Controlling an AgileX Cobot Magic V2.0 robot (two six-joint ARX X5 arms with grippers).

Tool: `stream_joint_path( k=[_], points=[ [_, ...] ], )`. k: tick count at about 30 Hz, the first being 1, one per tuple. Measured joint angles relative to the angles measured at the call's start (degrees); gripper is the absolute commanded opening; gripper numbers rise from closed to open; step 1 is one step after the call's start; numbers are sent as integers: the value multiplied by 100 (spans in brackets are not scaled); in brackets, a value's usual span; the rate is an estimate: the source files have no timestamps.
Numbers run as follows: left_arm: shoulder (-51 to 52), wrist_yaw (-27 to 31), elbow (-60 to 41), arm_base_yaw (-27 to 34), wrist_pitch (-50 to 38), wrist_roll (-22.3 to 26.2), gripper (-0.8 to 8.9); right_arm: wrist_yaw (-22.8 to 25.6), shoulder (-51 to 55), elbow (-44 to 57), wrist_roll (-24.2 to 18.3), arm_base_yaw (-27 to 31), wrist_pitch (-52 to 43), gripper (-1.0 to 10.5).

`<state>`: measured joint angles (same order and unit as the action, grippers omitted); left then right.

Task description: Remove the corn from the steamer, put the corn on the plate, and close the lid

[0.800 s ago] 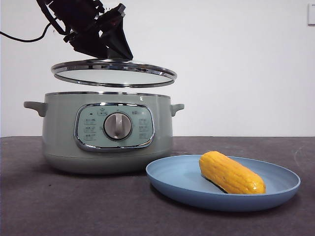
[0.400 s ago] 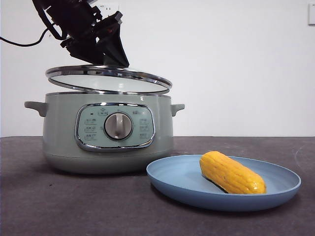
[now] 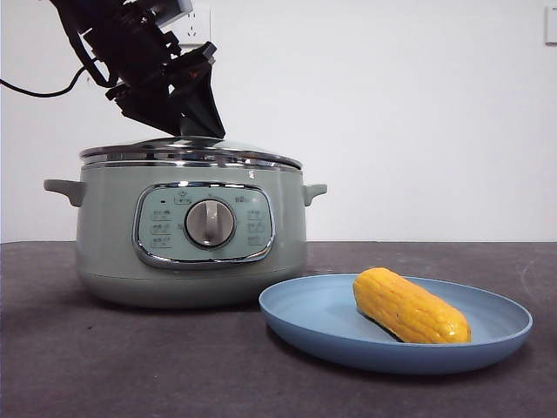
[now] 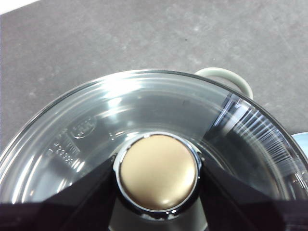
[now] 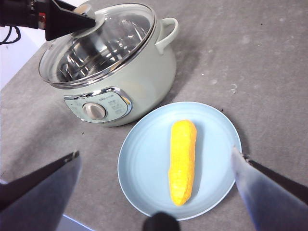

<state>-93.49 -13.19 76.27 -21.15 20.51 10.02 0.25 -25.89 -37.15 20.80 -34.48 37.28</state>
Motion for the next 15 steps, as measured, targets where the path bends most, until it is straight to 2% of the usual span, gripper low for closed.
stream_joint_path(
  k=[15],
  points=[
    [-72,37,39,-2,7,7,-7,-4,0,0,0,0,2,567]
  ],
)
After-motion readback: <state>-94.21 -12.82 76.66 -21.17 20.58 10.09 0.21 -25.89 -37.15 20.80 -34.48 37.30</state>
